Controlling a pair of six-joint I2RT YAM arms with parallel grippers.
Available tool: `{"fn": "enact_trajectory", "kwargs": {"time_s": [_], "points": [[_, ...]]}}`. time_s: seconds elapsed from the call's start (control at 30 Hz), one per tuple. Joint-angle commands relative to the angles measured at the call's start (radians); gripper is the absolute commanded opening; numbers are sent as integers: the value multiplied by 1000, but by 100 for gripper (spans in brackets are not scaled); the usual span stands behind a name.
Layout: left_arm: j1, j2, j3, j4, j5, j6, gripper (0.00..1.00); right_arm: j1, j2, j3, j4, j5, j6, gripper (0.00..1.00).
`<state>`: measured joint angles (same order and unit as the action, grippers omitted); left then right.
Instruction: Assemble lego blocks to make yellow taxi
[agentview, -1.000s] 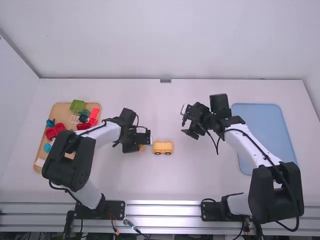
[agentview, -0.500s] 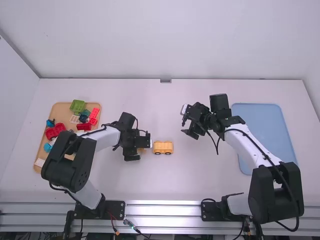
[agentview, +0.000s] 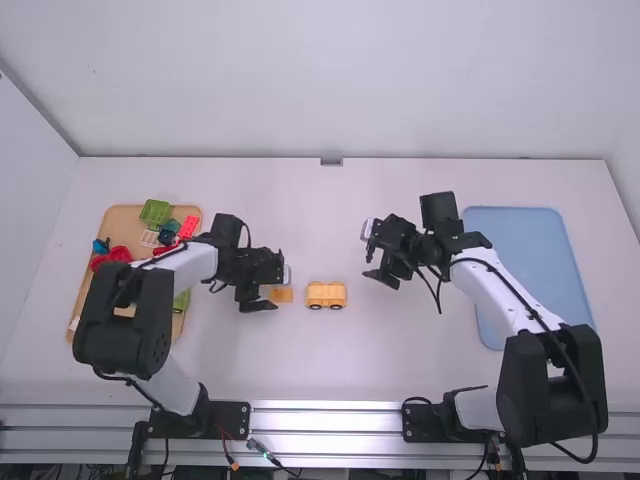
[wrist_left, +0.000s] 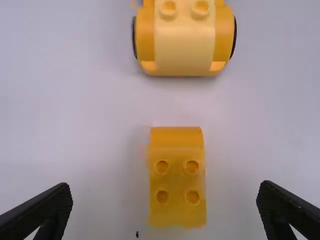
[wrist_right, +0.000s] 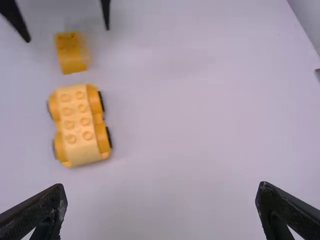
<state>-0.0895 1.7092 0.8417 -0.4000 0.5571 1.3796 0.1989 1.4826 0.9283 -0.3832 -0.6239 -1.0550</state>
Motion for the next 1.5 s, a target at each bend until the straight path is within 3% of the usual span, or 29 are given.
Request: {"fn": "enact_trajectory", "kwargs": {"time_s": [0.0,0.13,0.27,0.43,0.53,0.73,0.9,1.03,1.3,1.4,1.43,1.47], "points": [[43,11,-32,-7,209,117,99,-23,-17,8,-15,-129,-84,99],[84,11,-64,11,301,179,99,-56,-16,-81,54,-256,-137,99],[88,11,-118,128,317,97,99,-61,-16,-241,302,-341,-45,99],[97,11,-182,259,286,-4,99,-21,-16,-410,616,-309,147,99],[97,12,-201,279,319,1,99,-6,-16,-456,675,-322,157,99],[119,57,-187,286,347,8,99,-2,16,-461,688,-352,154,99],[140,148,-134,274,406,8,99,35,212,-393,743,-372,200,99],[128,169,-128,288,393,8,99,61,325,-364,746,-435,95,99],[151,169,-129,289,392,8,98,73,415,-352,830,-411,135,99],[166,169,-129,283,388,8,83,69,451,-342,854,-416,149,99],[169,169,-129,277,376,7,74,69,469,-332,861,-424,161,99],[167,169,-129,274,365,3,73,69,479,-324,855,-423,160,99]]}}
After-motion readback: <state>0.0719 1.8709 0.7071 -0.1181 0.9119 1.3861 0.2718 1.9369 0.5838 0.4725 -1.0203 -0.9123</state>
